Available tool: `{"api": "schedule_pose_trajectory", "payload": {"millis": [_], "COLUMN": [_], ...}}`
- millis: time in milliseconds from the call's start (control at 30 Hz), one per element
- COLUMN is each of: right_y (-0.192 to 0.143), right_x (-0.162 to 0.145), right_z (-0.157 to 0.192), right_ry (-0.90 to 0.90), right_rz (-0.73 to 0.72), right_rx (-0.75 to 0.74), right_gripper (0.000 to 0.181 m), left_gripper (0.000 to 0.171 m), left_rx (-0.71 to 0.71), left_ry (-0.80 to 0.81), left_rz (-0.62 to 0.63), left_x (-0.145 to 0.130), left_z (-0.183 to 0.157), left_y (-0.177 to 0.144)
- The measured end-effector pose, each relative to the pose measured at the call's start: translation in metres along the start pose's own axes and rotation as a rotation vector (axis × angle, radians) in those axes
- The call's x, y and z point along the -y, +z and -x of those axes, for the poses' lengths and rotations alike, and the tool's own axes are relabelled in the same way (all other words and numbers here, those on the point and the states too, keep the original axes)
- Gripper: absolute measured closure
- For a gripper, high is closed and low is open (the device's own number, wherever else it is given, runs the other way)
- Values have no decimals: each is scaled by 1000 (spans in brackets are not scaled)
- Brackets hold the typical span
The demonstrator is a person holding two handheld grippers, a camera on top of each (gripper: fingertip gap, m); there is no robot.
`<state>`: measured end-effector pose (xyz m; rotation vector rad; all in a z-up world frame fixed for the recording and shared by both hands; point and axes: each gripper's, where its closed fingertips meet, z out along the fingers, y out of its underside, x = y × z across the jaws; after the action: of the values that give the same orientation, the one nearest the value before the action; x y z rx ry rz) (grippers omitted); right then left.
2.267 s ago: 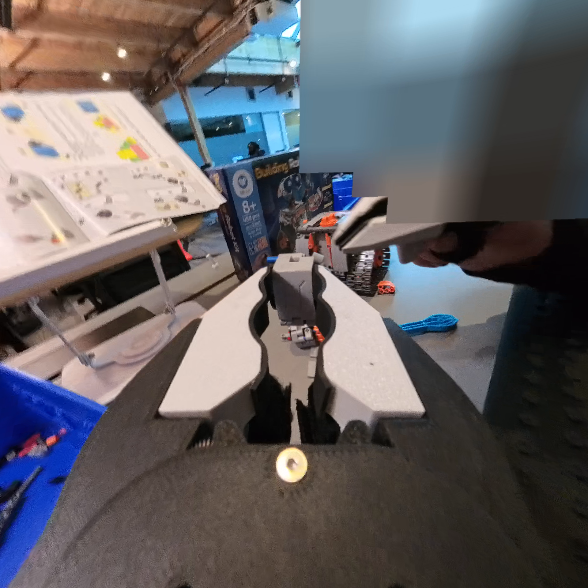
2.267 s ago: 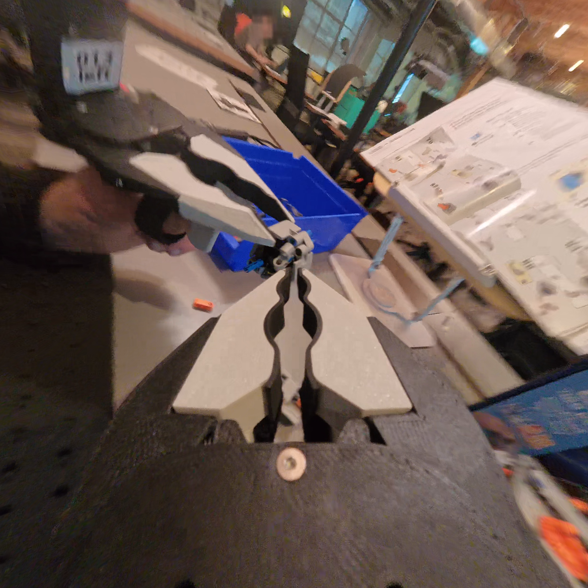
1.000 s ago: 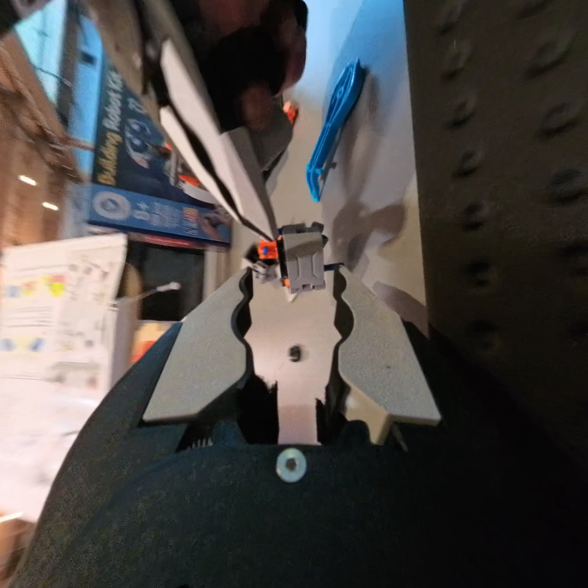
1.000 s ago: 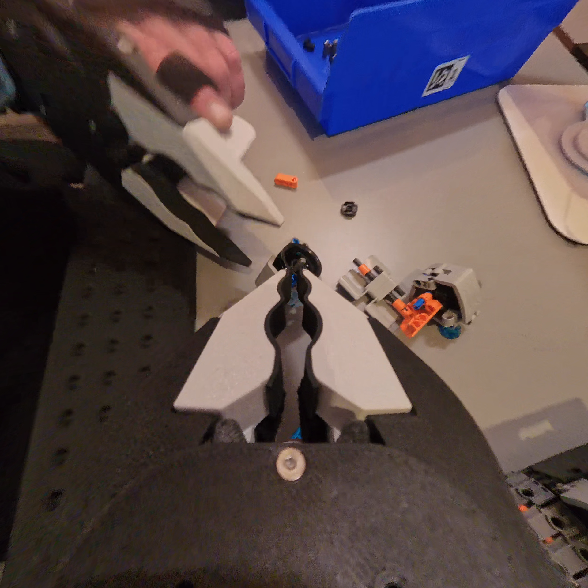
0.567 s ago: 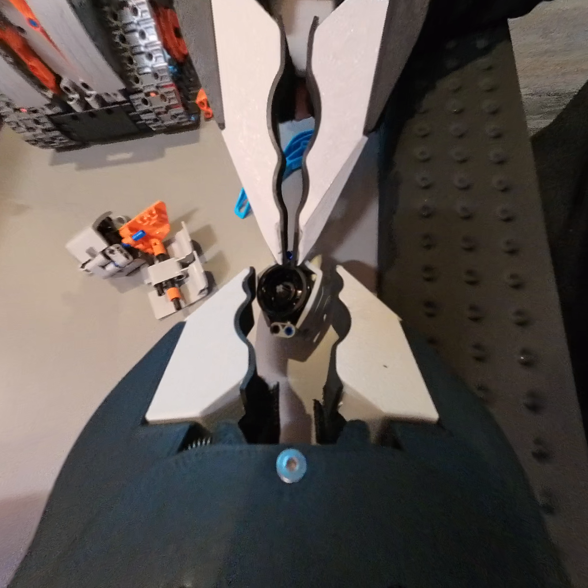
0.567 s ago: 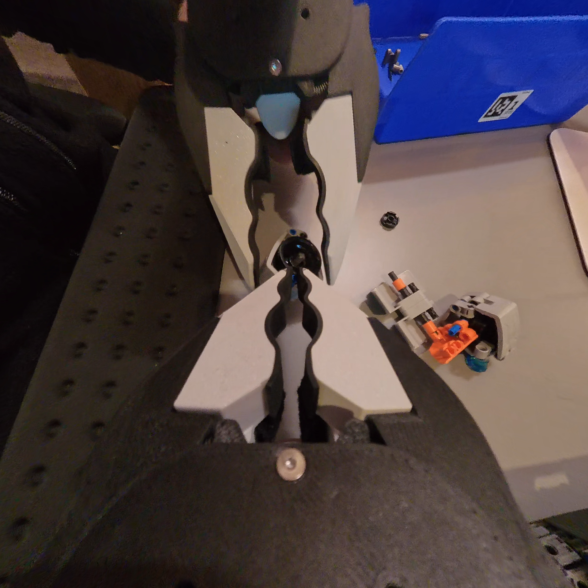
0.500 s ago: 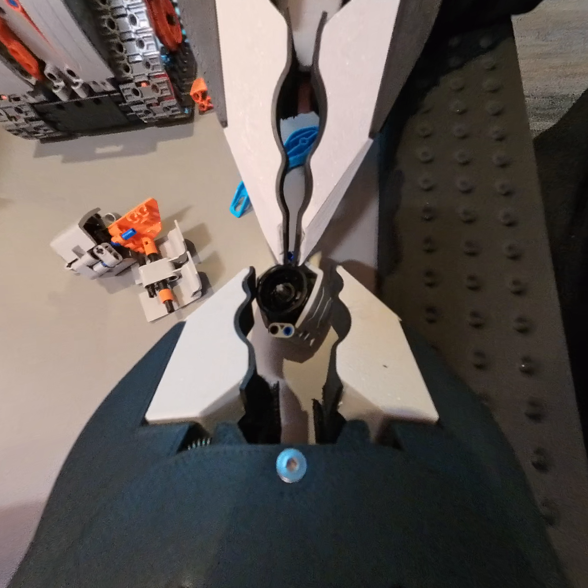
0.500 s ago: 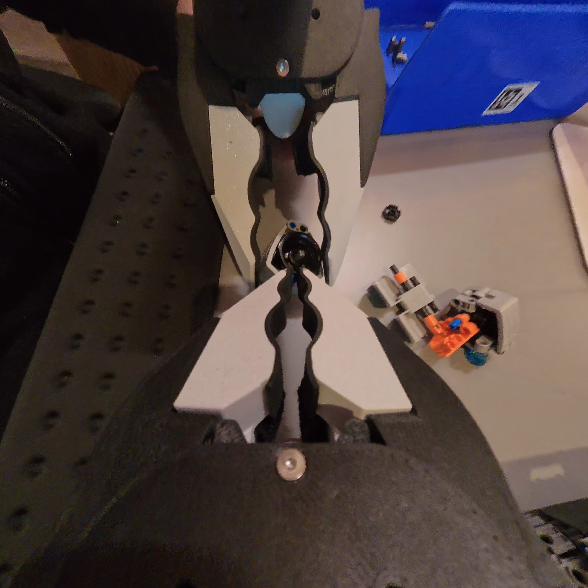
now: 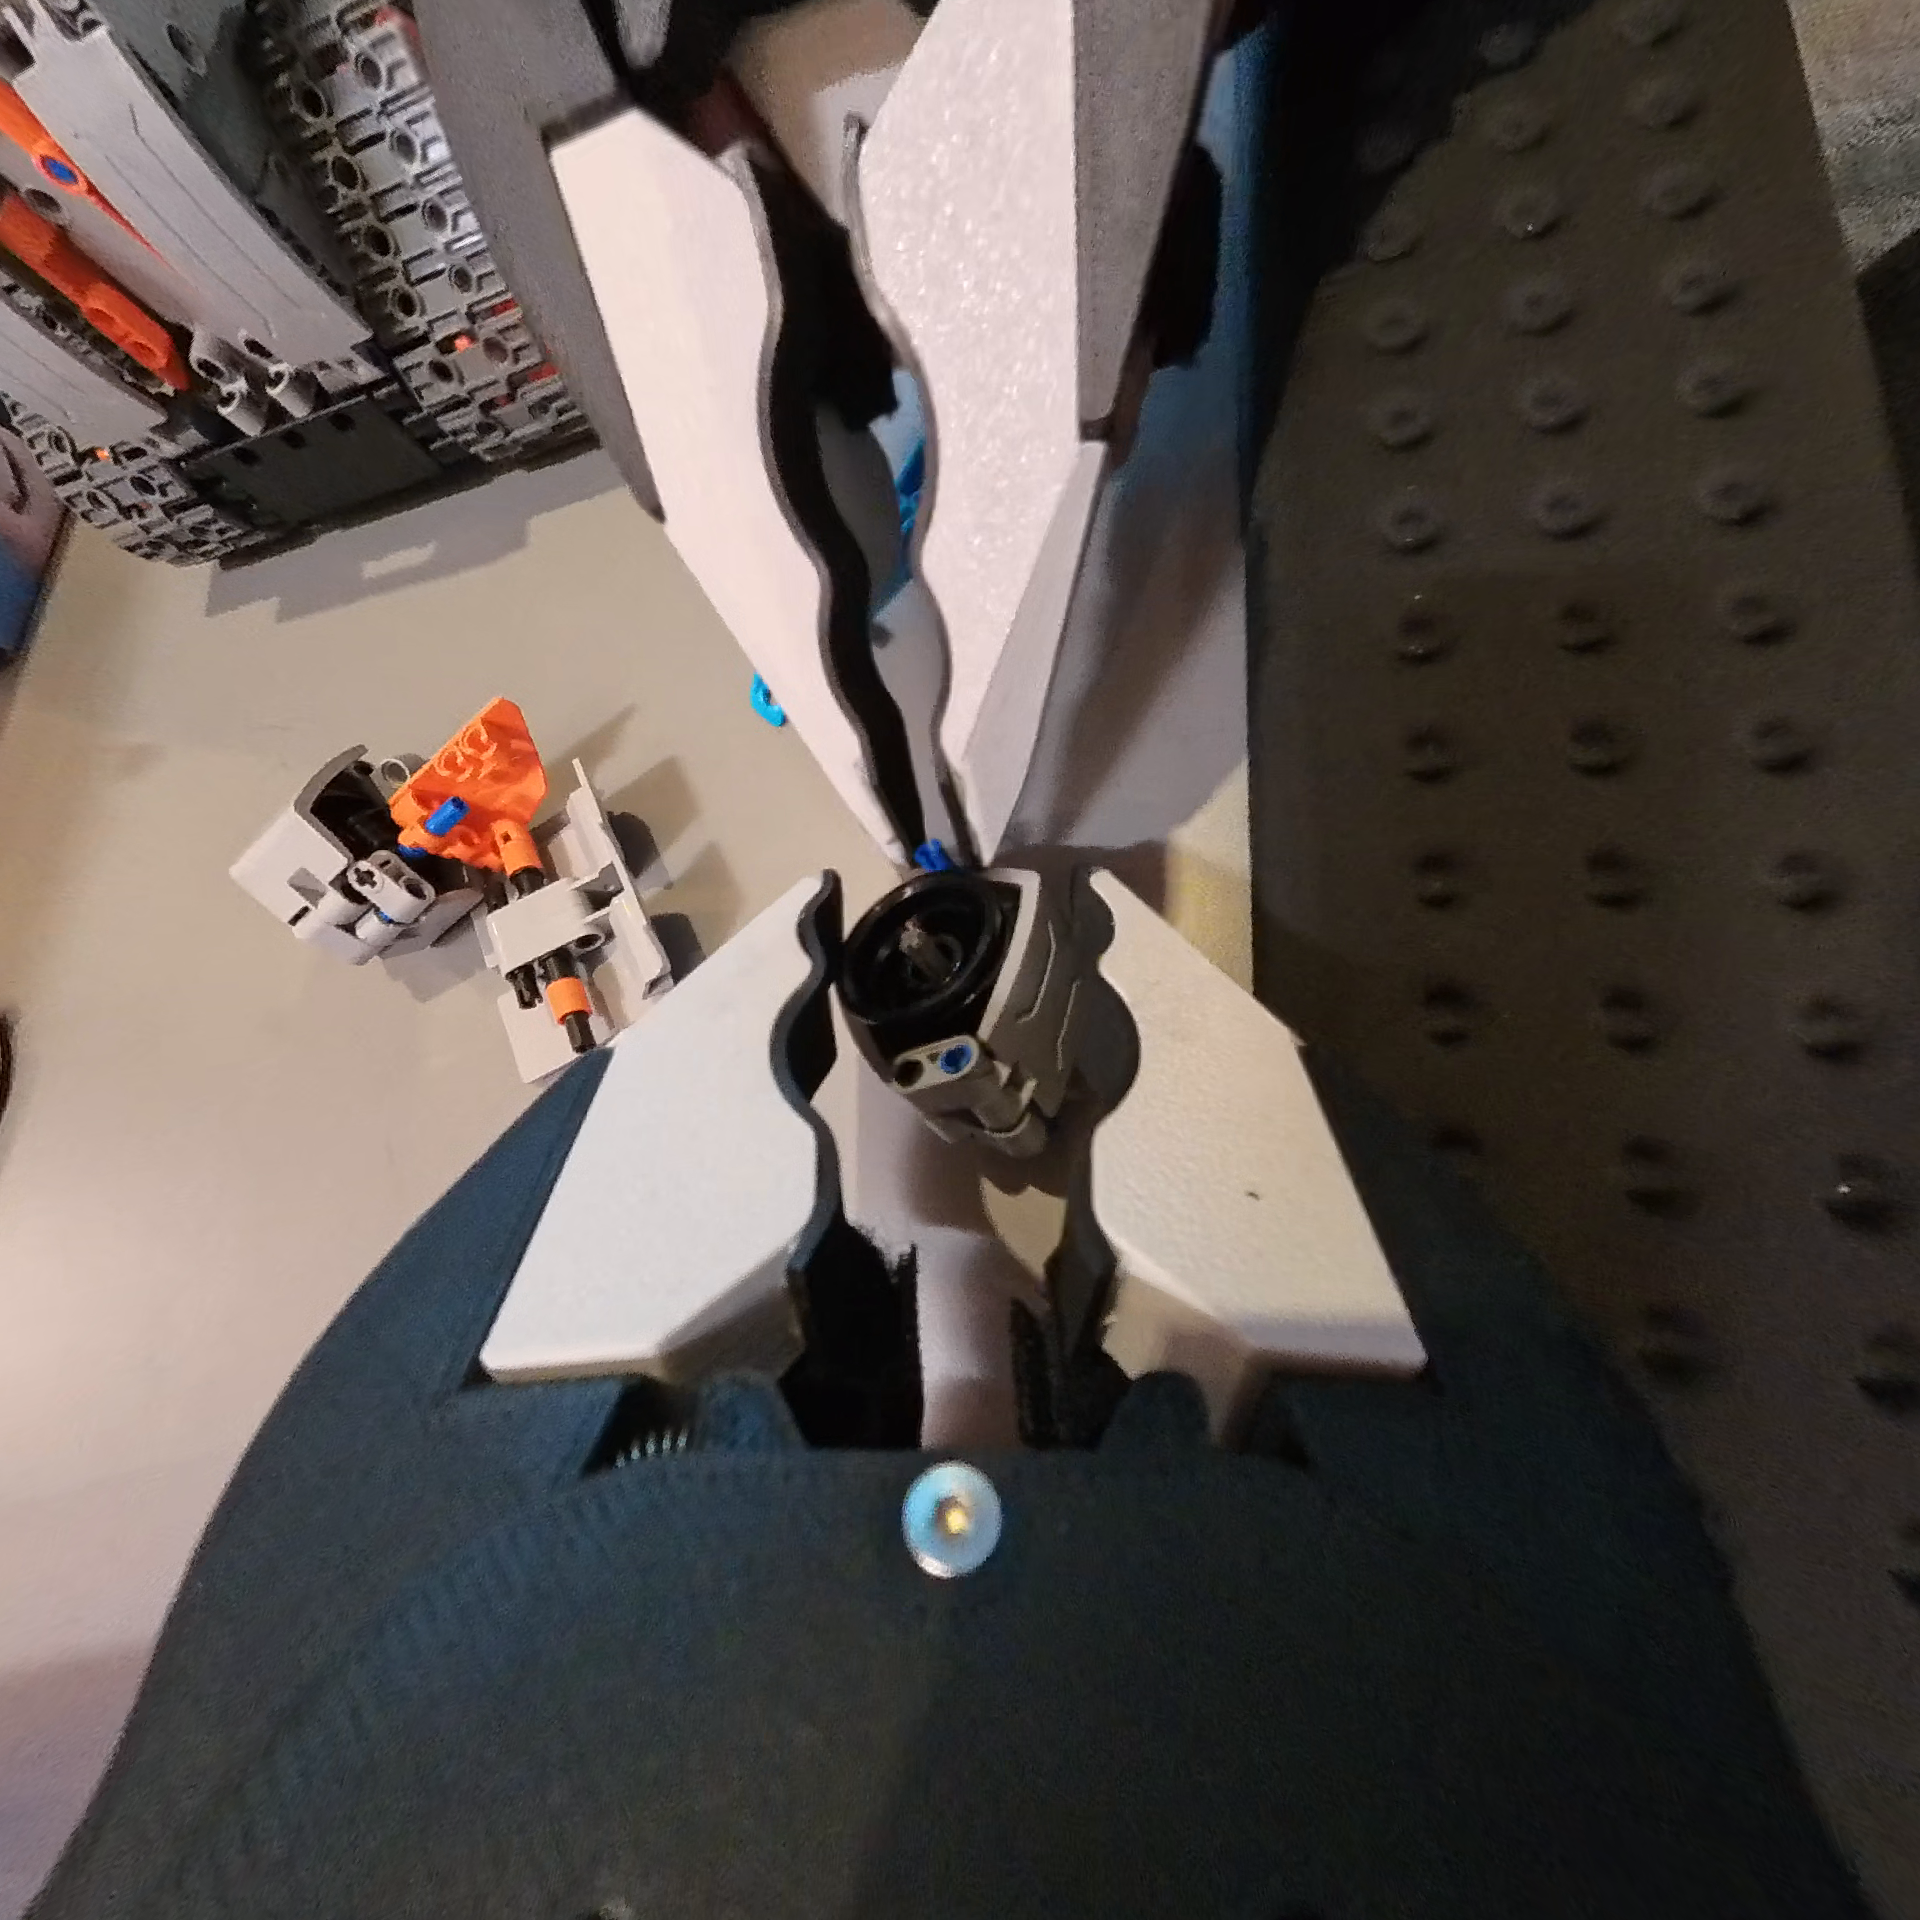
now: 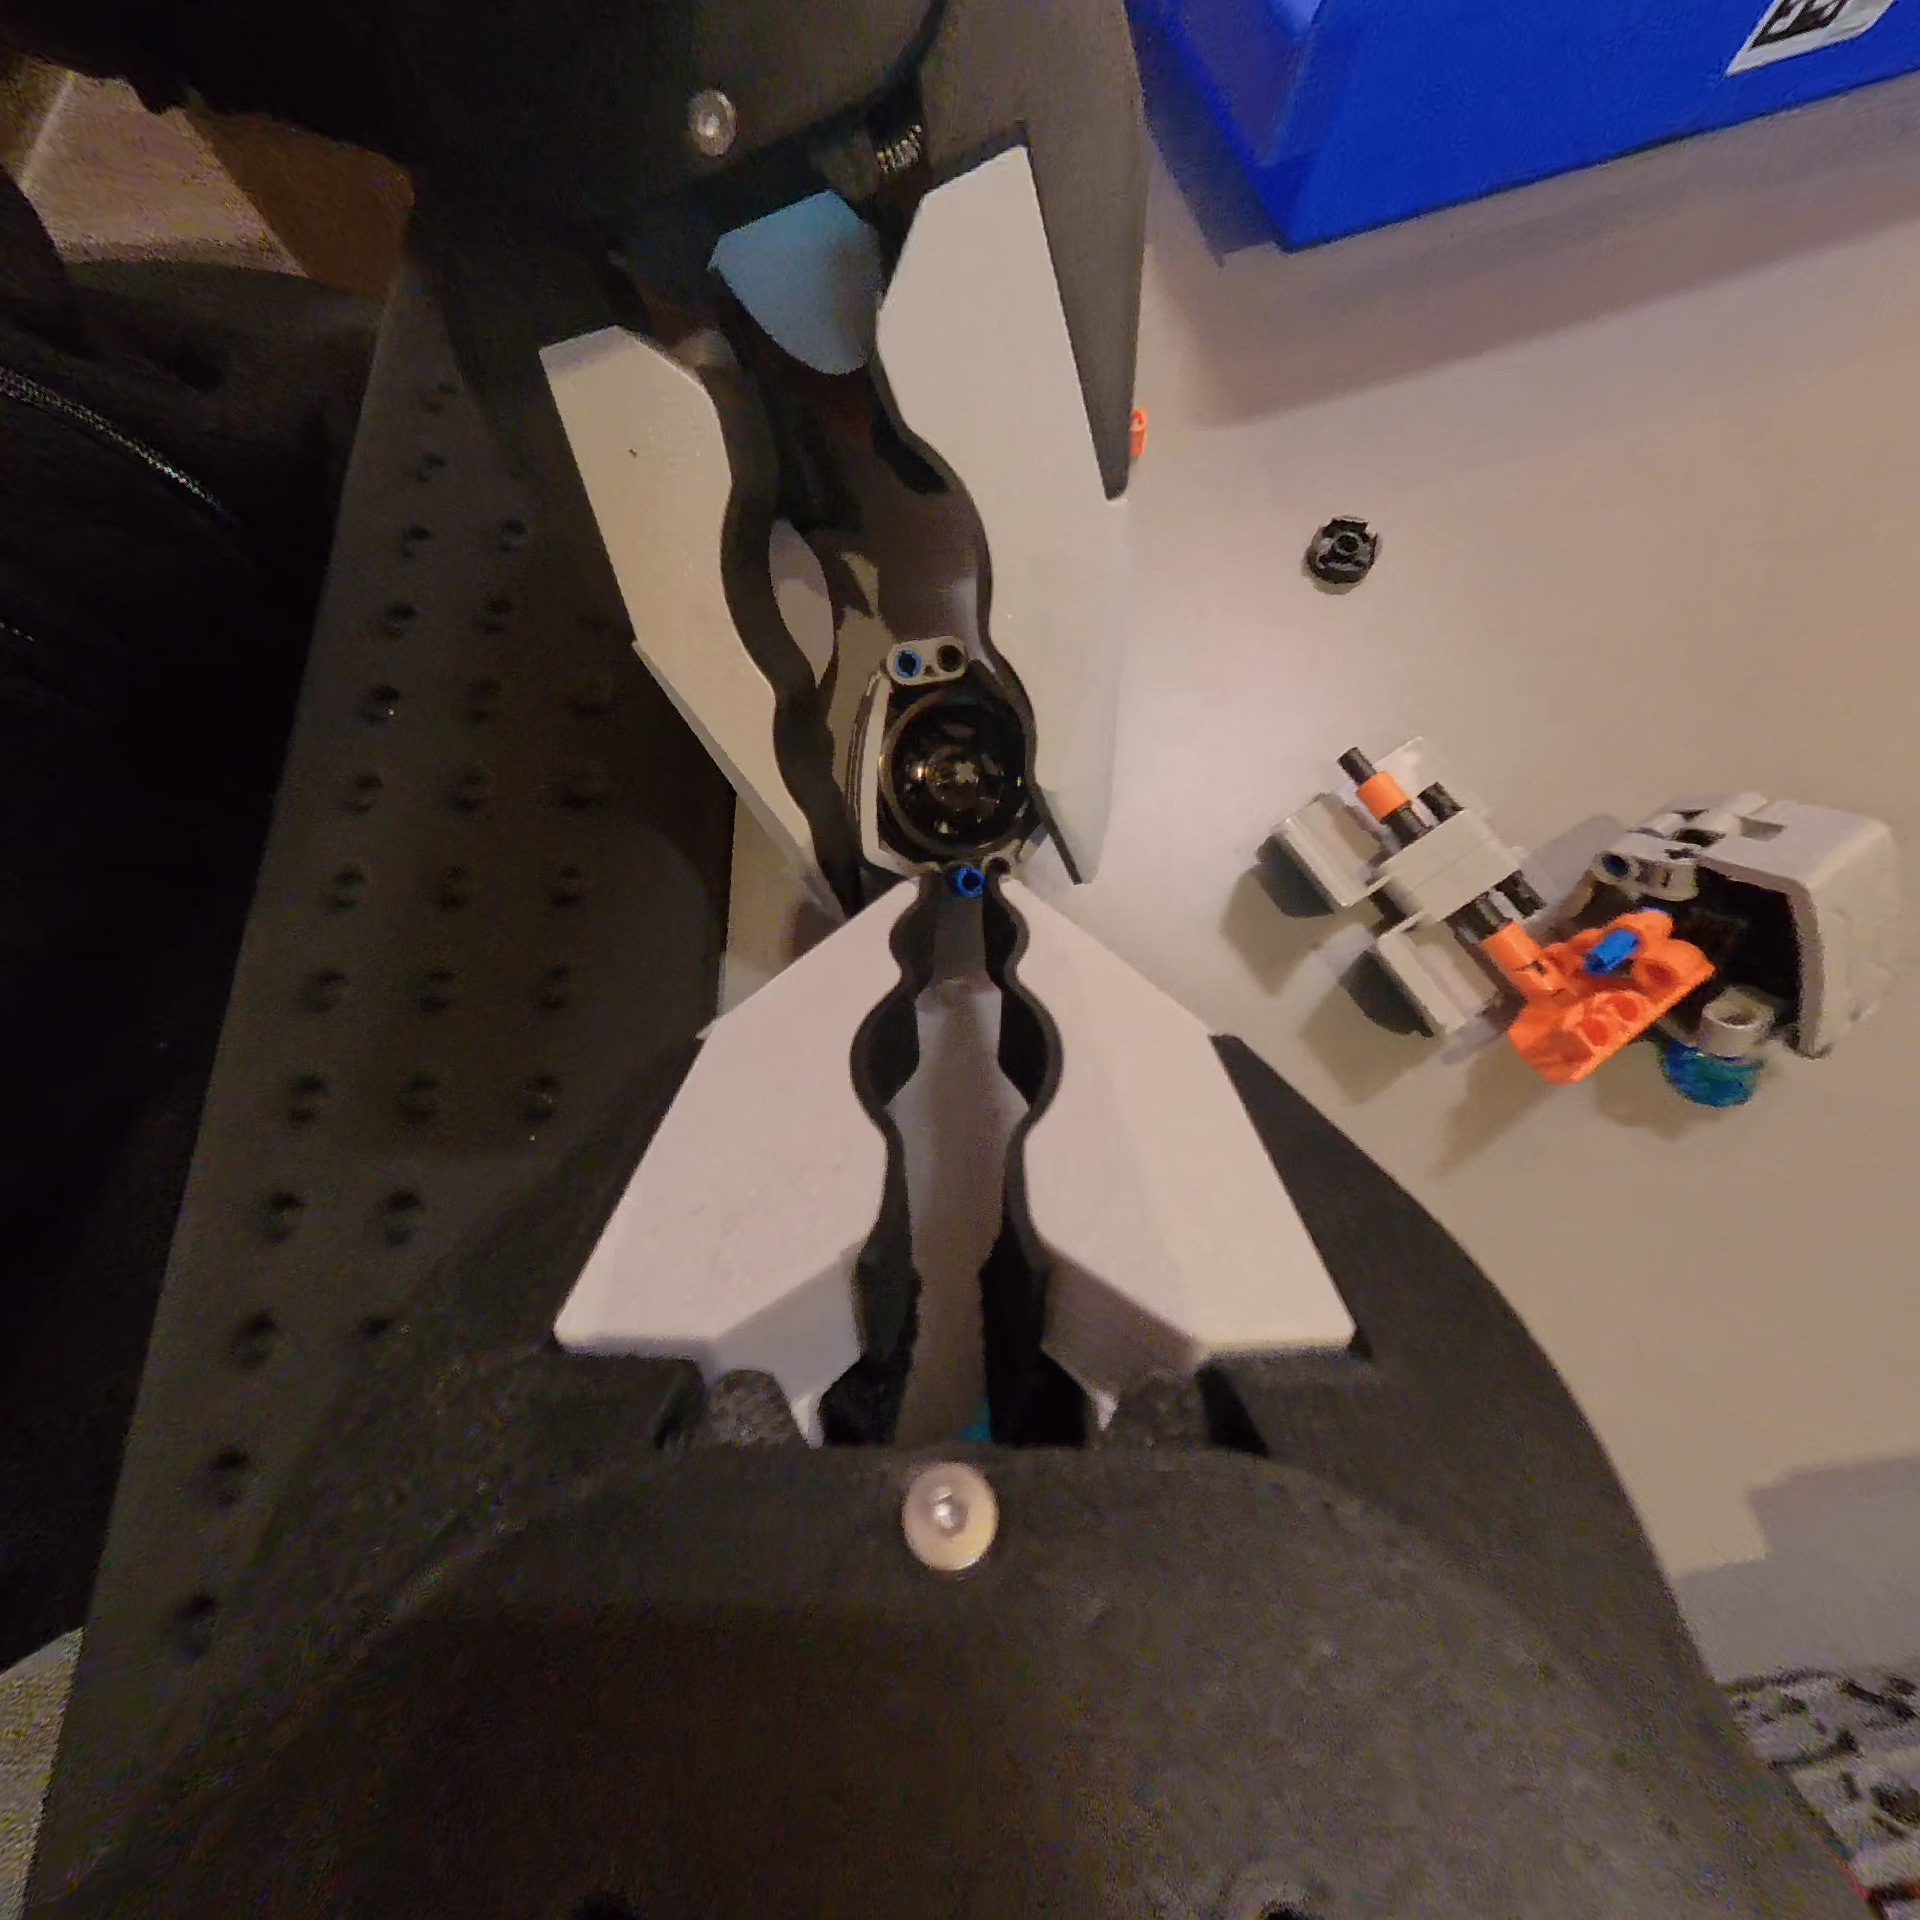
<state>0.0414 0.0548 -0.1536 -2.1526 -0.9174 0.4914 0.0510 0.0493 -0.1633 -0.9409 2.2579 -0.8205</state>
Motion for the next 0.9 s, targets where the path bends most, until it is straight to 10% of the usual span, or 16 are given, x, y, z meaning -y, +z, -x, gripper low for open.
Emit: {"api": "schedule_pose_trajectory", "payload": {"millis": [900], "right_y": [6], "right_x": [3], "right_z": [5], "right_ry": [-117], "right_rz": [52], "right_rx": [-38], "right_gripper": [180], "left_gripper": [119], "left_rx": [-56], "left_ry": [-41], "left_rz": [33], "left_x": [-6], "left_z": [-5], "left_y": [1]}}
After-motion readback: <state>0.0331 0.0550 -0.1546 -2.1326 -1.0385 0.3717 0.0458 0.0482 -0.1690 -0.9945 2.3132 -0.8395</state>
